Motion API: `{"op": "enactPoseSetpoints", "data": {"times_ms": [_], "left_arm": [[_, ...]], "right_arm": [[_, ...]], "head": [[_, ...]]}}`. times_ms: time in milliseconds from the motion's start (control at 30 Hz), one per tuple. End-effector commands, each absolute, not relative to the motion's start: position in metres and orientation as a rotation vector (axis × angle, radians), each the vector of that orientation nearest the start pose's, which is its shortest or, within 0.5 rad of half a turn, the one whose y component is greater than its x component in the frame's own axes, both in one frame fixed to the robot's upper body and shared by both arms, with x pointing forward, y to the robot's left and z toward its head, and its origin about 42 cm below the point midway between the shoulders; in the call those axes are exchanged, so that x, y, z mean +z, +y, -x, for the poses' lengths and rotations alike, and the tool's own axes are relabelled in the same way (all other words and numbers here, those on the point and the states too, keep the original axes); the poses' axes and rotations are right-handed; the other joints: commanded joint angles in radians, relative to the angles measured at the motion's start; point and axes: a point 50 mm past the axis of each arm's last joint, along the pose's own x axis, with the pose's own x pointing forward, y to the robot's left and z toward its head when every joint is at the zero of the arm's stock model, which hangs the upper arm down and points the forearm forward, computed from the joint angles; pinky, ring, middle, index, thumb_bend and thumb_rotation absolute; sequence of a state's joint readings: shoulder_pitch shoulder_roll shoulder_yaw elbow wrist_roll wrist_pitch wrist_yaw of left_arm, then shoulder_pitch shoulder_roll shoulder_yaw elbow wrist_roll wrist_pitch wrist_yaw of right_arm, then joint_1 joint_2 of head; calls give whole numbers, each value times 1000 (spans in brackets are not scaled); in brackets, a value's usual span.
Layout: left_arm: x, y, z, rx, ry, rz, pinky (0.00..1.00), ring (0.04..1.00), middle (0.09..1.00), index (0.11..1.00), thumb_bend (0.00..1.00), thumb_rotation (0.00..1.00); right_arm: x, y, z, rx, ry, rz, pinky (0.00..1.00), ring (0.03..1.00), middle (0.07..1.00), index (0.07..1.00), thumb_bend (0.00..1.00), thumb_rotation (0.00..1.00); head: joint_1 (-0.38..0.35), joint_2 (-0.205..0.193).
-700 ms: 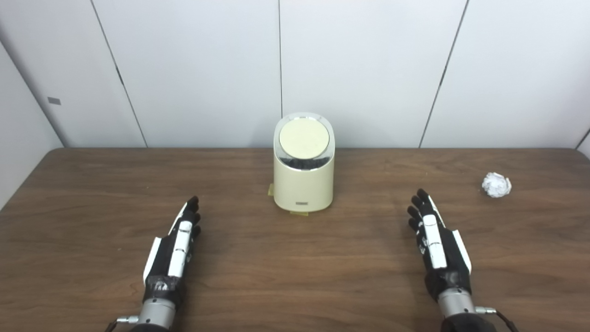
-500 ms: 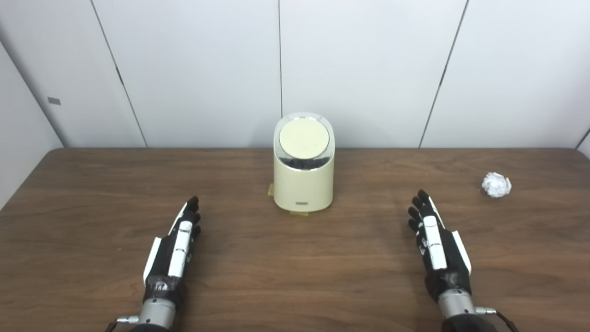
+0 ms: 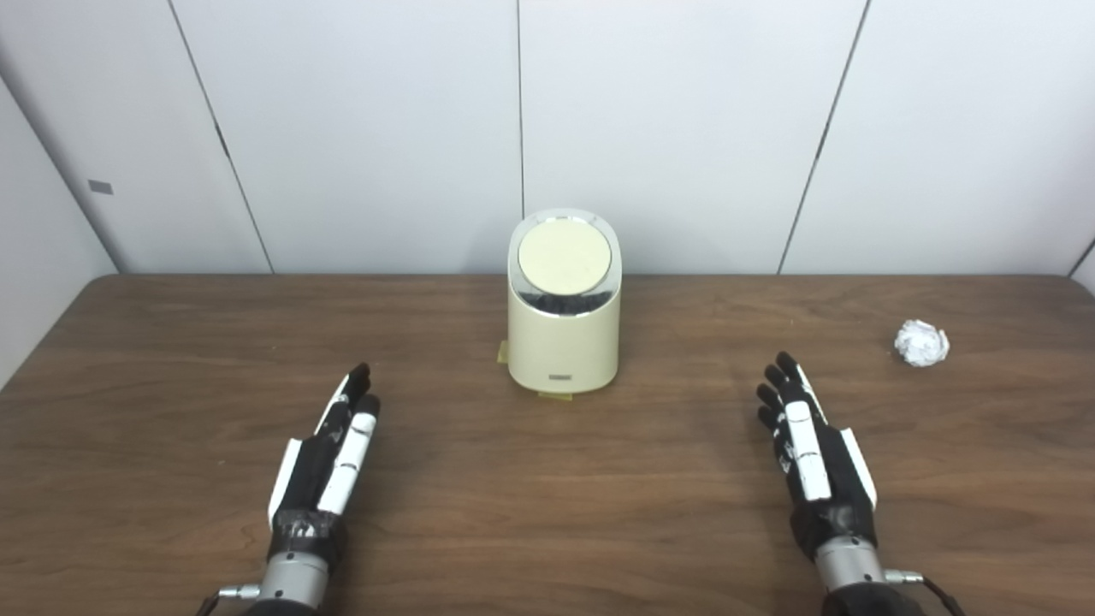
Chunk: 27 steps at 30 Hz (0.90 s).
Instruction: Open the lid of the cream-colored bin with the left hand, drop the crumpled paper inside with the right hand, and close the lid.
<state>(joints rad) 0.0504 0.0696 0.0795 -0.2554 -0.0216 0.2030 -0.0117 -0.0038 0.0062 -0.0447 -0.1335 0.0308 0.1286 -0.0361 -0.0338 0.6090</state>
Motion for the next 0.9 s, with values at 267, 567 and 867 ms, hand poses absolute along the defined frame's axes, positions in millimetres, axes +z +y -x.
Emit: {"op": "enactPoseSetpoints", "data": {"times_ms": [267,567,867], "left_arm": [[211,244,-308,40,-147,-76,934,969,978,1000,669,472],[276,224,-367,13,-233,-208,831,920,957,988,700,396],[319,201,-424,-89,-268,-391,902,929,952,974,782,352]], "right_arm": [[136,-224,-296,-58,-87,-27,966,947,967,978,472,915],[136,-222,-303,-38,-97,-27,961,953,971,981,506,891],[137,-222,-306,-29,-80,-25,952,953,969,983,506,879]], "head": [[22,-15],[35,-11],[42,-9]]}}
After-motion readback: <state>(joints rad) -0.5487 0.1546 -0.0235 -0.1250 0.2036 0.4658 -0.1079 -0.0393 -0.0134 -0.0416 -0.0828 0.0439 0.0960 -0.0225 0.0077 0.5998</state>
